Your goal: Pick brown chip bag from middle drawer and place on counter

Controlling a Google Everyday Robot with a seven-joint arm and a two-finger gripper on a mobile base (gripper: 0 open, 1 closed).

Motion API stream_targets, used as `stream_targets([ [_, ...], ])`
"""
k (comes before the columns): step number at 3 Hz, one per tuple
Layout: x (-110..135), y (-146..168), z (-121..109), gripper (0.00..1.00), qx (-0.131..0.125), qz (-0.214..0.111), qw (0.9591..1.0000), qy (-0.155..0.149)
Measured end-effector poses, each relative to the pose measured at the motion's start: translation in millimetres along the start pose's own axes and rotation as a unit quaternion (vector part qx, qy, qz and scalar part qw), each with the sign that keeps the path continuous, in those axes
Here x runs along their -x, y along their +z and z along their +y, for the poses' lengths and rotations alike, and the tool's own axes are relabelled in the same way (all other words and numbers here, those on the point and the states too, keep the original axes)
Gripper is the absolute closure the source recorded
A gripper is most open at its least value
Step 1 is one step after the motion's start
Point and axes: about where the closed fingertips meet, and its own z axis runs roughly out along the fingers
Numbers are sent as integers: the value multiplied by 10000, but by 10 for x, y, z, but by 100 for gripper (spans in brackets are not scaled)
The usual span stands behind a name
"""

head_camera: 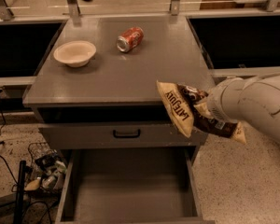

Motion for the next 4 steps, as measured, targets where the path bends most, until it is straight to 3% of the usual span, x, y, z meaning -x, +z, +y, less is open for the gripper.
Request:
stream_targets([
  [2,-83,7,84,100,4,-9,9999,115],
  [4,-196,-799,-365,100,-828,-173,9962,203],
])
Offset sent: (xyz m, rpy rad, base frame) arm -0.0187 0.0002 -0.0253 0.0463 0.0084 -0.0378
